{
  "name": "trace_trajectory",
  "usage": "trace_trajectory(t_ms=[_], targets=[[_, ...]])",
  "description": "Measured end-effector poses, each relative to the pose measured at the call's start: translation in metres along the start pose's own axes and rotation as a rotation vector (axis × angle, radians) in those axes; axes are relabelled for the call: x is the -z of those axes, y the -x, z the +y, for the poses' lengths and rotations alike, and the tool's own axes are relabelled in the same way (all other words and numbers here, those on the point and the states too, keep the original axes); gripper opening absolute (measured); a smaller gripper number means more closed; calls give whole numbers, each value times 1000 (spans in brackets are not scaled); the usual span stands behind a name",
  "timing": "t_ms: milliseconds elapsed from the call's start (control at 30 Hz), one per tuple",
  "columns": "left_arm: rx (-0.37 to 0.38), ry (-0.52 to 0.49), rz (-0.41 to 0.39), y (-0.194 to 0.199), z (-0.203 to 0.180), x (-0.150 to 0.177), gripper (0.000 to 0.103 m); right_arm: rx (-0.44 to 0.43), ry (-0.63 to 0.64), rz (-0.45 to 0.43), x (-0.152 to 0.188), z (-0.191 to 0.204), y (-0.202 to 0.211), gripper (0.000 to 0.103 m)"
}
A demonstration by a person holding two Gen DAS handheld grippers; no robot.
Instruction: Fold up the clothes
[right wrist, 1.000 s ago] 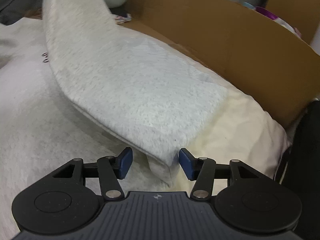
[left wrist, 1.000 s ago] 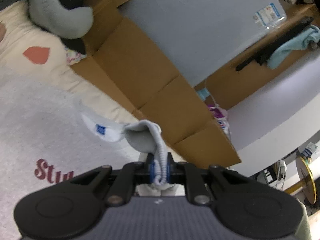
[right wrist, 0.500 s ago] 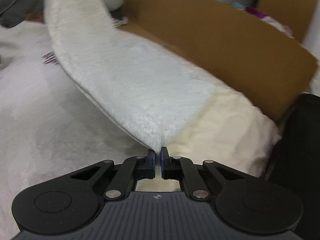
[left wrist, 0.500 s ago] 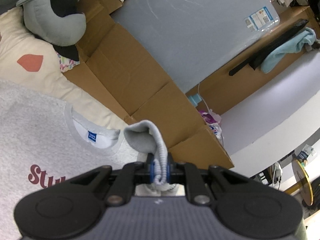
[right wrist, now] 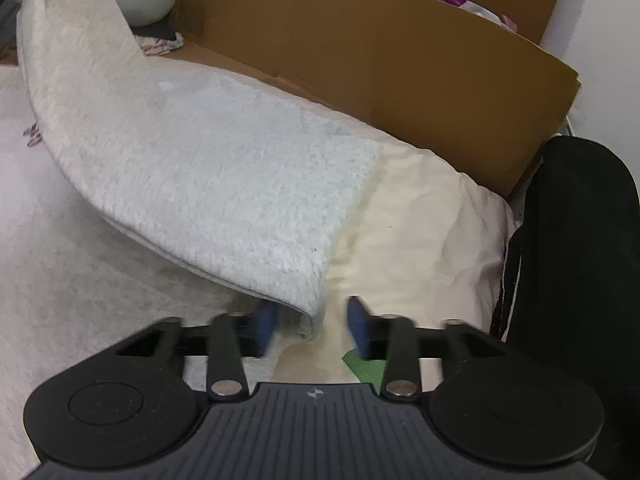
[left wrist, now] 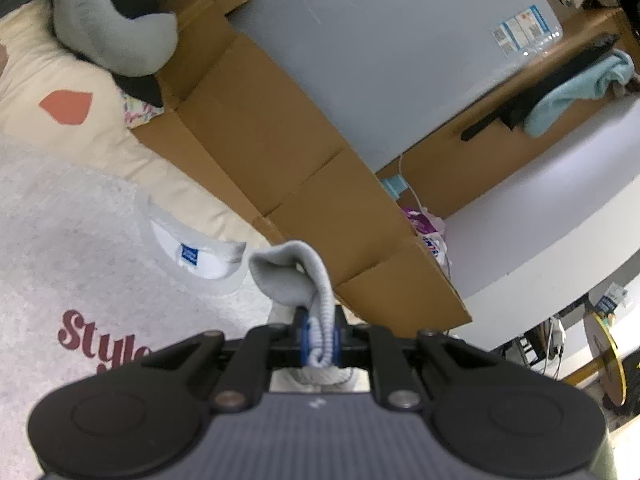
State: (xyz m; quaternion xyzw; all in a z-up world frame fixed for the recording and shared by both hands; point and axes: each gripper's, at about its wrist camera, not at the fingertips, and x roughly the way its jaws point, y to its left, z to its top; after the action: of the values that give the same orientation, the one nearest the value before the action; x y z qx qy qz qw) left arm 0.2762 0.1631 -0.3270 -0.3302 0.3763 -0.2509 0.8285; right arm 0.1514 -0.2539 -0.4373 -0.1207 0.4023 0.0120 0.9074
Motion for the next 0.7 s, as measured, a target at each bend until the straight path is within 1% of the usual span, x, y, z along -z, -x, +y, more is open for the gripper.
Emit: trace_trajectory(t_ms=[133, 233, 333, 400, 567, 667, 700], targets=[[0, 14, 4, 5, 4, 3, 11, 3, 11, -2, -3, 6, -12, 52], [-4, 19, 5, 10, 6, 5, 11, 23, 3, -3, -7, 8, -22, 51], [-10, 25, -11, 15, 9, 3, 11, 81, -12, -16, -7, 6, -28, 51], [-20, 29, -34, 20, 11, -1, 11, 136, -1, -23, -7, 6, -30, 50], [-21, 41, -69, 26, 15, -9, 10, 209, 12, -34, -4, 8, -29, 49], [-24, 41, -72, 27, 19, -8, 10, 235, 2, -31, -3, 8, -29, 49], [-35, 32, -67, 26, 21, -6, 10, 241, 1, -29, -3, 9, -29, 49]])
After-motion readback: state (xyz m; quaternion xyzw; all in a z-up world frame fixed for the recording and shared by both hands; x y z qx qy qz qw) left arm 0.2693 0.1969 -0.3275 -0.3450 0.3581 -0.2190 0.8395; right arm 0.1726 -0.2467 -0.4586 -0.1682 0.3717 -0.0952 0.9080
